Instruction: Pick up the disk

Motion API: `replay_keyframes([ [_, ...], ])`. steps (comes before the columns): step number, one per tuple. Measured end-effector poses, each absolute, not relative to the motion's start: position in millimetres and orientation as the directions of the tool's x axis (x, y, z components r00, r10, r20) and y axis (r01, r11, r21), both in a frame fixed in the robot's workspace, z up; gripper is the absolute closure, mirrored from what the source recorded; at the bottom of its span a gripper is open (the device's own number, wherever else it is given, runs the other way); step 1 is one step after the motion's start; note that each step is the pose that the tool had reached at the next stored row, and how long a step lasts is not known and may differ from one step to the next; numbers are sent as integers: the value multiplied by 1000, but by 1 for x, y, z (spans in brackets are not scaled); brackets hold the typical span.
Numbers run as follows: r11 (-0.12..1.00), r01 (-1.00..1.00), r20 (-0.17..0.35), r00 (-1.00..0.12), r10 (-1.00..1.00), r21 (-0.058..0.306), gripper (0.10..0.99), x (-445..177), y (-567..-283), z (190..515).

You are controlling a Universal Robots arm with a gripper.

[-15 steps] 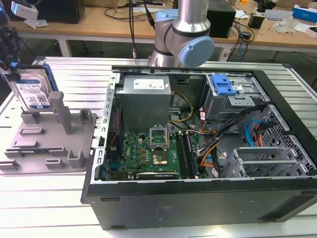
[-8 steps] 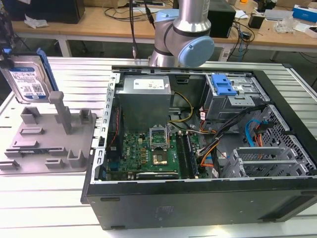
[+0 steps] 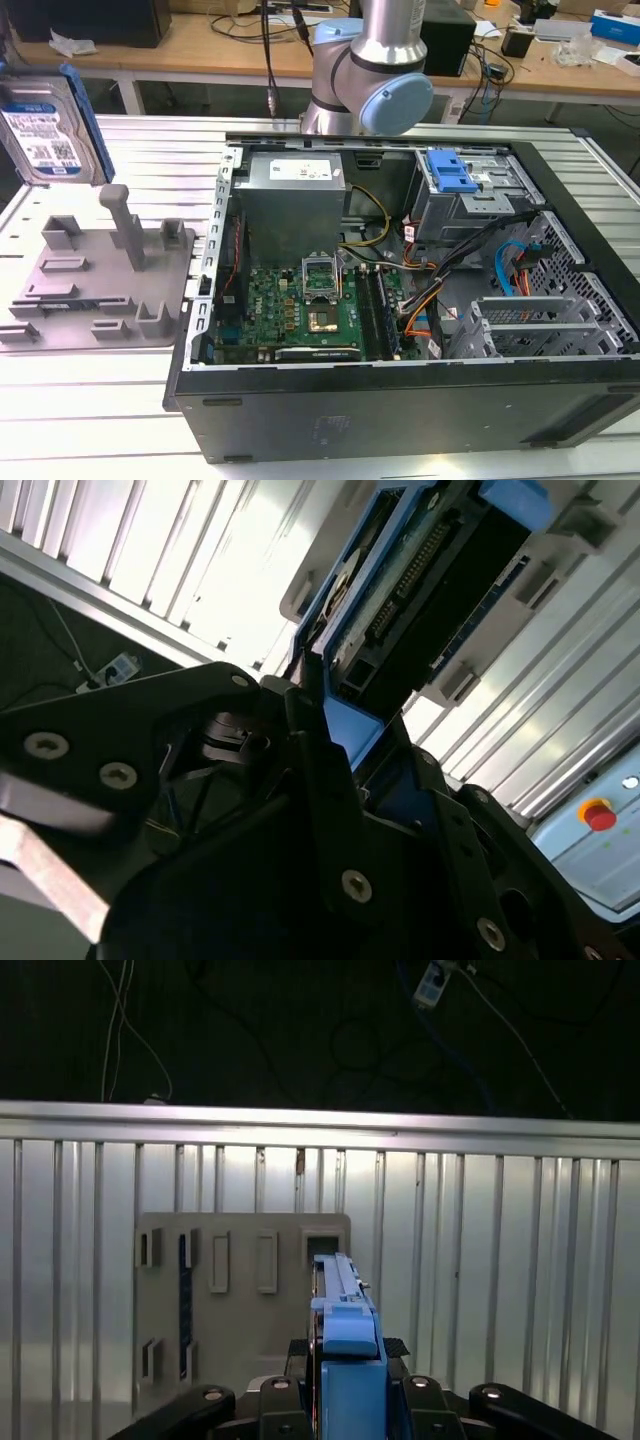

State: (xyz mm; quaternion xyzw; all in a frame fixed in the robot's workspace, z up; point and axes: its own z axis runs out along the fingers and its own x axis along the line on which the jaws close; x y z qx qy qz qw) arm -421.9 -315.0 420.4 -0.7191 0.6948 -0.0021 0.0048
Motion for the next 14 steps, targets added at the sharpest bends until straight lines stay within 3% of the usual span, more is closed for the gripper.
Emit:
replay_keyframes([
  [9,-34,-999,-16,34,-999,-10,718,-422,-317,466],
  [14,-34,-999,-19,34,-999,-10,718,-422,-318,469],
])
